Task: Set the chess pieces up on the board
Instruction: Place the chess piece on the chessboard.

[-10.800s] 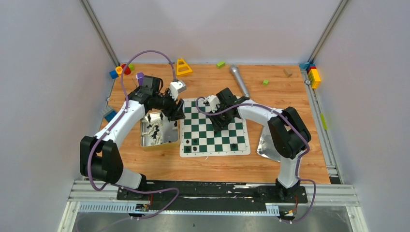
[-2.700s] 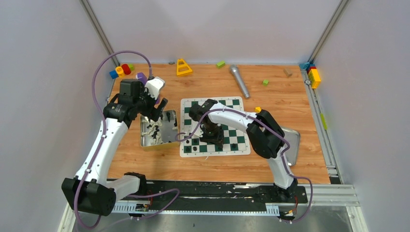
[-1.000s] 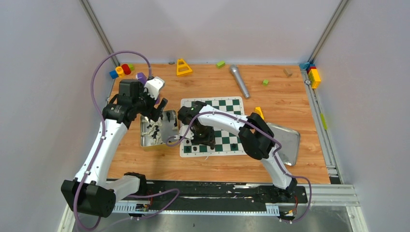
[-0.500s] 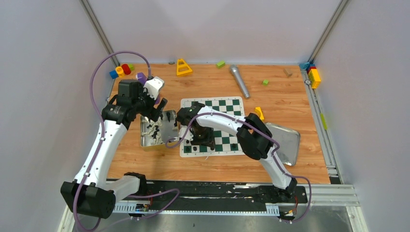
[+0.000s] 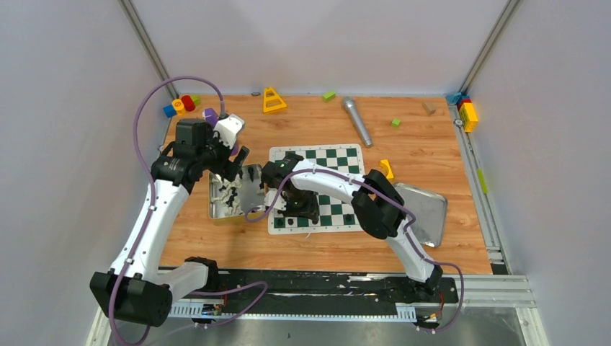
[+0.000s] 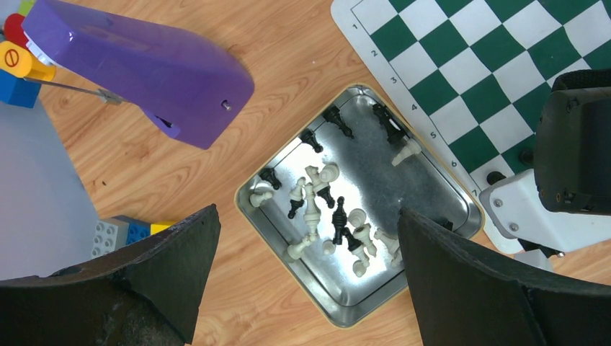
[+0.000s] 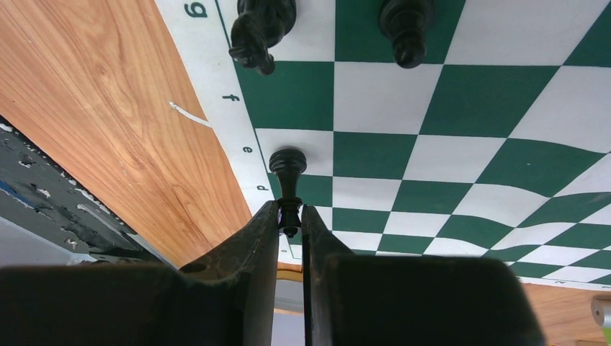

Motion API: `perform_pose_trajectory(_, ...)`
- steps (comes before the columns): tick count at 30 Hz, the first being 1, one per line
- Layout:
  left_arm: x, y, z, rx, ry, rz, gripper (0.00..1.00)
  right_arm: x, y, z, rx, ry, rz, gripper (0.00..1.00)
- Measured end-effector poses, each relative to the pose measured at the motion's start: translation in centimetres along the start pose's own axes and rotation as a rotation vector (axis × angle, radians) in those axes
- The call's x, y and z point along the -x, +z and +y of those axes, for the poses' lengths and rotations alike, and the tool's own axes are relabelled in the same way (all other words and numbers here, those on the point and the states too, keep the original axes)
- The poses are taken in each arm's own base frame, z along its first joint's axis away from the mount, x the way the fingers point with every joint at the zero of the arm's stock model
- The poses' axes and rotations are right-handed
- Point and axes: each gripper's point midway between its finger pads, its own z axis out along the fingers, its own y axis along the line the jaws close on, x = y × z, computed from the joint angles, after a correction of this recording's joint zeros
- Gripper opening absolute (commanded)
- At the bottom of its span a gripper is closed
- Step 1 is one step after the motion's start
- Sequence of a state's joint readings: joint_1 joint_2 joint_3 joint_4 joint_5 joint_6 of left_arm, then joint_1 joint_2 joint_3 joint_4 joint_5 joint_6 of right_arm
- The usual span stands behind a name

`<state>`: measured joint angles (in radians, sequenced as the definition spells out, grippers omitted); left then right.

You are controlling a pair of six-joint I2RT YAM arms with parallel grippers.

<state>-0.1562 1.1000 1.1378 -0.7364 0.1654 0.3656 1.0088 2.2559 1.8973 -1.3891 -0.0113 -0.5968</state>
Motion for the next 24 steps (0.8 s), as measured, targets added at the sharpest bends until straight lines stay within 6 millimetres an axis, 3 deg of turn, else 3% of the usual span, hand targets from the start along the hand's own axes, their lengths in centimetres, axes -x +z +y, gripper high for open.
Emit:
perform_pose_trajectory(6,0.0,-0.1,0.0,0.004,0.001,-0.003,1.0,0.2,0.0,0.1,-0.002,-0.004,-0.002,0.24)
perform_pose_trajectory(15,0.1,-0.2,0.1,0.006,0.002,-0.007,1.0,0.3,0.0,0.2,-0.004,0.0,-0.003,0.46)
perform_pose_trajectory(24,-0.1,0.0,-0.2,-0.013,0.028,-0.005,1.0,1.4,-1.0,0.2,0.023,0.052,-0.095,0.53)
